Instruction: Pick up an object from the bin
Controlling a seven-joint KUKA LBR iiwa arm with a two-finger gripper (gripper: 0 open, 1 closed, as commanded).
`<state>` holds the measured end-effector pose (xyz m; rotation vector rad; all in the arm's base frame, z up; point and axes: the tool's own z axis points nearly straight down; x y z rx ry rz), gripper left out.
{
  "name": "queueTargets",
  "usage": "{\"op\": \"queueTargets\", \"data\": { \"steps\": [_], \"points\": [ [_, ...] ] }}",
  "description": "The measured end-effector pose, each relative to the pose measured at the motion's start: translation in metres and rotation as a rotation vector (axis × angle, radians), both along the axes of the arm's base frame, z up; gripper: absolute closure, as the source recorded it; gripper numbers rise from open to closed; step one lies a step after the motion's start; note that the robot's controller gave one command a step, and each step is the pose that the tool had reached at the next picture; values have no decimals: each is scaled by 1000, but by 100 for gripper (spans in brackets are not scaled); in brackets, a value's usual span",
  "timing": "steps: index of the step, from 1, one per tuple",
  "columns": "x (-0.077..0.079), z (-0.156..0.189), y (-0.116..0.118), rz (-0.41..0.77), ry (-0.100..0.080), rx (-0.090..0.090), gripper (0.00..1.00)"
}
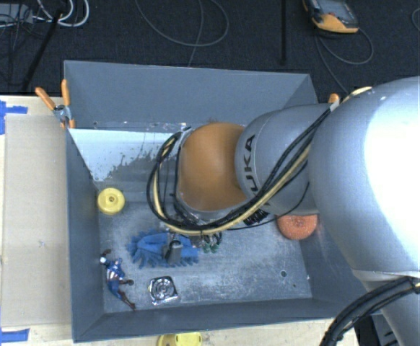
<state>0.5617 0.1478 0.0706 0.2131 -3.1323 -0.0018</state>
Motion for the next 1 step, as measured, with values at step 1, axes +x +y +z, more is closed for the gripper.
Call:
{"op": "queueTargets", "data": {
  "steps": [1],
  "points": [
    [6,75,8,18,-3,-1,100]
  ]
}}
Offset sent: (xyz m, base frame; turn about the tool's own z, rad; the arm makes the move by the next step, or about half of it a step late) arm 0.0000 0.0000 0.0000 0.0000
